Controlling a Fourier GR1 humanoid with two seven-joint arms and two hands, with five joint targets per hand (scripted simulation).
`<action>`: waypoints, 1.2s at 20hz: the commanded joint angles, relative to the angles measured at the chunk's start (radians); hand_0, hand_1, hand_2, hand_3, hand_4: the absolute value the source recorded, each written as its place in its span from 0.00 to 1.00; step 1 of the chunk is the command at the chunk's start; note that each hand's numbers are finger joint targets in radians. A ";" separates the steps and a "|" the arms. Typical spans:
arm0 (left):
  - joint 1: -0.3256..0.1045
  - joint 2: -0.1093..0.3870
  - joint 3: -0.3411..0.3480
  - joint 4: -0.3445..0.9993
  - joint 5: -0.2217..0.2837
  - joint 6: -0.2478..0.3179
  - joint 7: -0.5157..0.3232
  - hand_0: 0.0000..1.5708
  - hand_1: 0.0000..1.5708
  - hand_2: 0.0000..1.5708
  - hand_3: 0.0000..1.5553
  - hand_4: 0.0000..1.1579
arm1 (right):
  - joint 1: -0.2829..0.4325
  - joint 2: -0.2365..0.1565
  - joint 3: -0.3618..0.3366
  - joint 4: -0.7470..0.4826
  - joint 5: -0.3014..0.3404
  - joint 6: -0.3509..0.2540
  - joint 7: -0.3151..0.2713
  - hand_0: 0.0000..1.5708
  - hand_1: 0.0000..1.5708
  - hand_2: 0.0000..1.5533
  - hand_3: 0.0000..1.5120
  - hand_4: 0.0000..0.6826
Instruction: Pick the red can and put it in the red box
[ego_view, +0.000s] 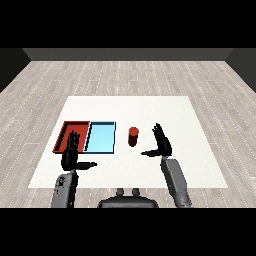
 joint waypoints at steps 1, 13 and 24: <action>-0.017 -0.035 -0.025 -0.030 -0.021 0.048 0.043 0.00 0.00 0.00 0.00 0.00 | -0.074 0.006 0.021 0.123 -0.032 -0.026 -0.050 0.00 0.00 0.00 0.00 0.00; -0.005 0.040 0.060 -0.030 0.064 -0.040 0.052 0.00 0.00 0.00 0.00 0.00 | -0.152 0.006 0.043 0.287 -0.030 -0.080 -0.144 0.00 0.00 0.00 0.00 0.00; -0.042 0.015 0.053 0.021 0.053 -0.025 0.018 0.00 0.00 0.00 0.00 0.00 | -0.243 0.006 0.074 0.625 -0.116 -0.030 -0.356 0.00 0.00 0.00 0.00 0.00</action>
